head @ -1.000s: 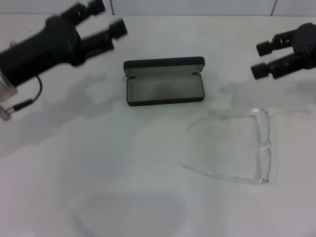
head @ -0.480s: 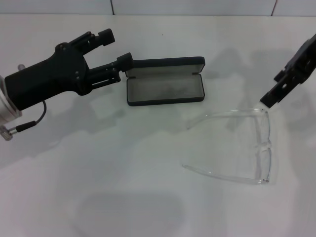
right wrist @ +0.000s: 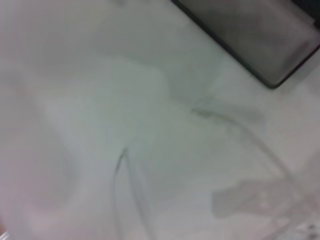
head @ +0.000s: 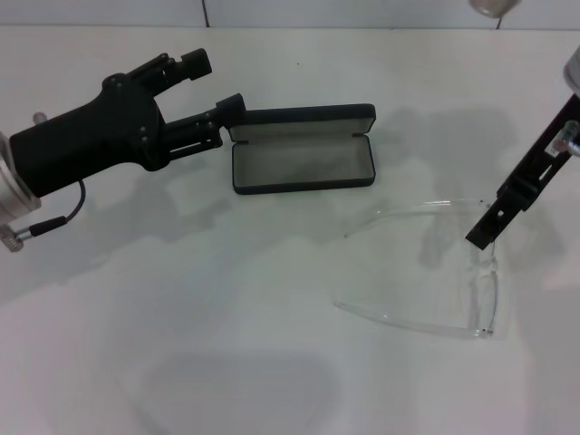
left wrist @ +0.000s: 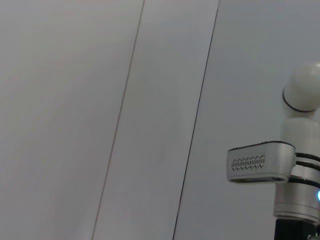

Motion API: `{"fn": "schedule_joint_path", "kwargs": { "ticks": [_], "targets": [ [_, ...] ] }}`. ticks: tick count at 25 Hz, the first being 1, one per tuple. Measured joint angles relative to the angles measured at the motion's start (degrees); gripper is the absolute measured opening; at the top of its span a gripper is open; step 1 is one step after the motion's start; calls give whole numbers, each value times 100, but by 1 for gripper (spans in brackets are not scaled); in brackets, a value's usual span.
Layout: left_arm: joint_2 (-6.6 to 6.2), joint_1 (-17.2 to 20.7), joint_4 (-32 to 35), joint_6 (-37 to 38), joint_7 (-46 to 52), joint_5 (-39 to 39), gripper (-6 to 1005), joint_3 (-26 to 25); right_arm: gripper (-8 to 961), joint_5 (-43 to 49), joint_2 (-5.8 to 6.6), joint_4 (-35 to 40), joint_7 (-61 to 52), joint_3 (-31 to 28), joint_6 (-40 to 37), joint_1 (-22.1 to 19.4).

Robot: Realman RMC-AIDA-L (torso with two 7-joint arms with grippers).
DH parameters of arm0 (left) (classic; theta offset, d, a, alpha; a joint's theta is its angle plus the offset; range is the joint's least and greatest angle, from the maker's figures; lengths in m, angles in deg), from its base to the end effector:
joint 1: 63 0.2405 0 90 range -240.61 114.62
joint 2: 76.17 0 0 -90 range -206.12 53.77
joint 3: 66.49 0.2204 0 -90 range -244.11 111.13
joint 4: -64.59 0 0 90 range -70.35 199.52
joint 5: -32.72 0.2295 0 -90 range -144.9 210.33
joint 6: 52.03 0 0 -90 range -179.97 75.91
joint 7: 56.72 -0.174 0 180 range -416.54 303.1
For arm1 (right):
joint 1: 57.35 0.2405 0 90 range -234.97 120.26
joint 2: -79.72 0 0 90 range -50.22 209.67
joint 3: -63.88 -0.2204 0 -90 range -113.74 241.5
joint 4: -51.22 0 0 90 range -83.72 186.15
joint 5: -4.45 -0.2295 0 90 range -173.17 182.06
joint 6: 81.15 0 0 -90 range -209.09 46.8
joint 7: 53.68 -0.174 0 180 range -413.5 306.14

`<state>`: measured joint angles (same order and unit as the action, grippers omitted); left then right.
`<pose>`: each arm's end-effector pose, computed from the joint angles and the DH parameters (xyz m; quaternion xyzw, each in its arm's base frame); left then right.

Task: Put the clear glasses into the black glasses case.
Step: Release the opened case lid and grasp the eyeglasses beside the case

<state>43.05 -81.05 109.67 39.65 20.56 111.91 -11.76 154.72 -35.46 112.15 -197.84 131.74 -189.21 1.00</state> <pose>-0.2026 0.3260 0.0368 -0.8683 -0.1740 -0.4252 0.1870 0.1026 0.3730 0.0168 -0.9160 0.3077 -0.2503 0.0604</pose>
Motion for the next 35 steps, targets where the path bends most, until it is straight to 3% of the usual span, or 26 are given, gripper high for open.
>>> {"fn": "schedule_joint_path", "kwargs": {
  "ticks": [5, 13, 18, 24, 30, 35],
  "targets": [
    [-5, 25, 0, -5, -45, 0, 872, -11, 847, -20, 36, 164, 39, -197, 93, -121],
    [-1, 49, 0, -4, -120, 0, 864, -42, 844, -401, 71, 517, 2939, -371, 248, -710],
    [-9, 35, 0, -4, -122, 0, 859, -42, 842, -397, 121, 805, 3657, -329, -16, -674],
    [-28, -11, 54, -9, -129, 137, 853, -42, 840, -135, 195, 969, 3941, 77, -279, -273],
    [-92, -125, 113, -7, -80, 560, 847, -41, 837, -132, 102, 1021, 4433, 243, -378, -206],
    [-87, -143, 111, -14, -121, 593, 842, -41, 834, -156, -12, 1063, 4971, 785, -464, -261]
  ]
}}
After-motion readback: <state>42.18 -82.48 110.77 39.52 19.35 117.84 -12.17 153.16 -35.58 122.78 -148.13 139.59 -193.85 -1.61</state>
